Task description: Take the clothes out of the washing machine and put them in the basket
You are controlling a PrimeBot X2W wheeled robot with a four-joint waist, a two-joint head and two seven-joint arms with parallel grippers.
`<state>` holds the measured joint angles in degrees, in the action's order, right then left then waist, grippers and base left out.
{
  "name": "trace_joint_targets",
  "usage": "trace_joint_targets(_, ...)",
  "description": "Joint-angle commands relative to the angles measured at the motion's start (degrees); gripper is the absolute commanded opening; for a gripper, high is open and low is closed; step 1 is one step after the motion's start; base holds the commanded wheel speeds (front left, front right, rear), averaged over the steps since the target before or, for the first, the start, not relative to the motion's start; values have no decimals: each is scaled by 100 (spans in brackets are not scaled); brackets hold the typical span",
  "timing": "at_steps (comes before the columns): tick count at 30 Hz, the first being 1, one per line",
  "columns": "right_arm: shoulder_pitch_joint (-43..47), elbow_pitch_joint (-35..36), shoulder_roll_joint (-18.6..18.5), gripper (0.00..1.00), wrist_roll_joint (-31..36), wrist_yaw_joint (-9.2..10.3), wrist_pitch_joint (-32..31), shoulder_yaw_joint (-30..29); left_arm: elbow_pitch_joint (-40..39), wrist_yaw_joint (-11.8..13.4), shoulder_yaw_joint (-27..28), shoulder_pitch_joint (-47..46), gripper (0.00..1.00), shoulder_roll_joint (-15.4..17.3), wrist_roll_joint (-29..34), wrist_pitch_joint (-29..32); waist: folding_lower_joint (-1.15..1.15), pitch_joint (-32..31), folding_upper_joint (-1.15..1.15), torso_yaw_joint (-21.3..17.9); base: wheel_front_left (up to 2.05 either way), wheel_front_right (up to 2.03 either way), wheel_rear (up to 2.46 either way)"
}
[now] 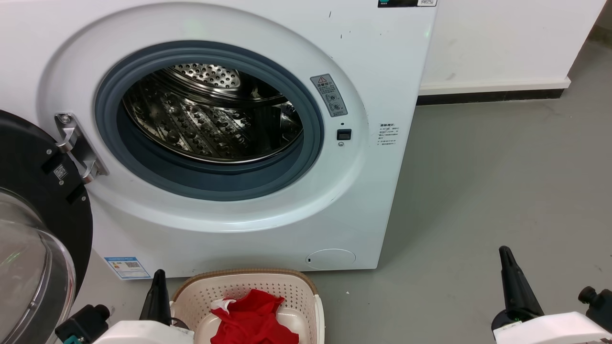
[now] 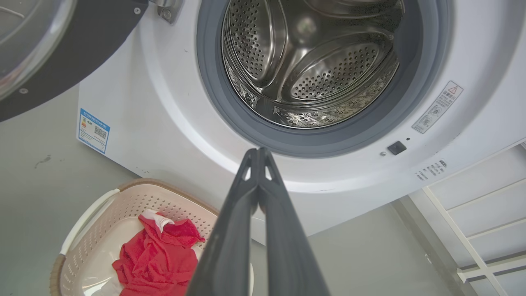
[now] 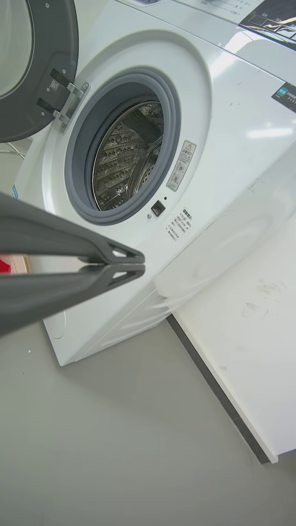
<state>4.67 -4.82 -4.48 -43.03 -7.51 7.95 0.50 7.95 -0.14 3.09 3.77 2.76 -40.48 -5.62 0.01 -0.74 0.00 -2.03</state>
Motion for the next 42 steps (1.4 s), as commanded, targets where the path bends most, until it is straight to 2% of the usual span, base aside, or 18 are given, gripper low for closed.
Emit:
trace_joint_targets(1, -171, 19, -48, 0, -232, 1, -38, -19, -33, -50, 34, -167, 0, 12, -217, 47, 0, 2, 0, 4, 0, 0, 0)
trace_joint_targets(42, -703, -498, -69, 0, -3014, 2, -687, -224, 325, -450, 216, -663, 0, 15, -2996, 706, 0, 43, 0, 96, 0, 0, 0)
